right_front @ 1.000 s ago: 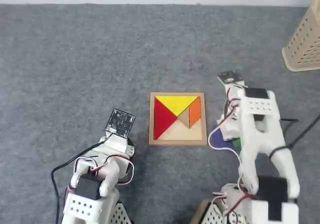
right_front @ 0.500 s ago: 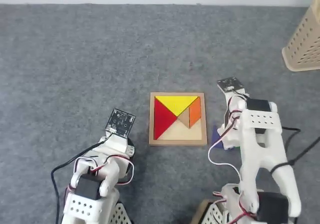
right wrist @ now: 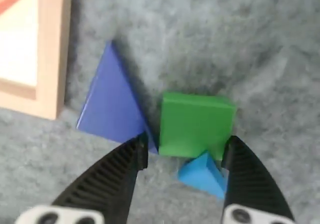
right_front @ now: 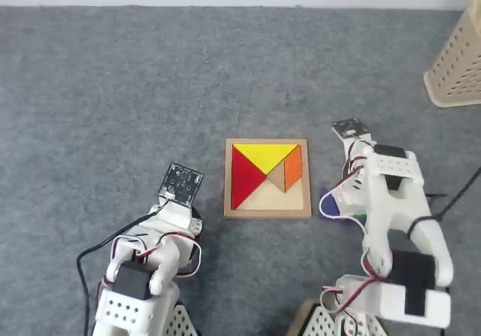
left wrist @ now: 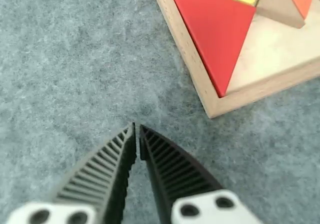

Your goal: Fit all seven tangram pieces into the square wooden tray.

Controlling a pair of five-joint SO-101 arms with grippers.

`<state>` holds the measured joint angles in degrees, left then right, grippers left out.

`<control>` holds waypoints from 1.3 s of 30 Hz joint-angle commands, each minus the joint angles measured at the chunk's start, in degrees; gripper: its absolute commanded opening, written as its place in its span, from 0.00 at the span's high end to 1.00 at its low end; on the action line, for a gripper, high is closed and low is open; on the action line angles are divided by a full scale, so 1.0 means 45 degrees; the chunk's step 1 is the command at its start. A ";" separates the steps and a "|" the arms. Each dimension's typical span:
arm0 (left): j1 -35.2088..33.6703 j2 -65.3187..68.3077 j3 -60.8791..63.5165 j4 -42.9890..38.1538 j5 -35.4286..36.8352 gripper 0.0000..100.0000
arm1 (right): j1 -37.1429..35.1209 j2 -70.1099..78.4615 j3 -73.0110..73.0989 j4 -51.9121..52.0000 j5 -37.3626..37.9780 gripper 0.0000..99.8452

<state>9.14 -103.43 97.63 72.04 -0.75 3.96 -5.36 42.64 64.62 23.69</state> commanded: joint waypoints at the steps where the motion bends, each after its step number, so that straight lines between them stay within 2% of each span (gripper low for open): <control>1: 0.0000 -0.0254 -0.0244 0.0078 0.0098 0.99 | 0.0010 0.0596 -0.0684 -0.0615 0.0176 0.75; 5: 0.0000 -0.0254 -0.0244 0.0078 0.0098 0.99 | 0.0010 0.1397 -0.1250 -0.0772 0.0176 0.78; 11: 0.0000 -0.0254 -0.0244 0.0078 0.0098 0.99 | 0.0010 0.1573 -0.1817 -0.0674 0.0137 1.00; 17: 0.0000 -0.0254 -0.0244 0.0078 0.0098 0.99 | -0.0576 0.0303 -0.4278 0.1651 -0.0254 0.99; 22: 0.0000 -0.0254 -0.0244 0.0078 0.0098 0.99 | -0.3194 -0.0049 -0.6759 0.3487 -0.0508 0.99; 26: 0.0000 -0.0254 -0.0244 0.0078 0.0098 0.99 | -0.6007 0.1182 -0.6857 0.3389 -0.0059 0.99; 30: 0.0000 -0.0254 -0.0244 0.0078 0.0098 0.99 | -0.7668 0.2979 -0.6935 0.2569 0.0156 0.99; 39: 0.0000 -0.0254 -0.0244 0.0078 0.0098 0.99 | -0.8117 0.4151 -0.6955 0.1553 0.0059 0.99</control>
<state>9.14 -103.43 97.63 72.04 -0.75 -31.91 13.63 14.24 72.88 23.25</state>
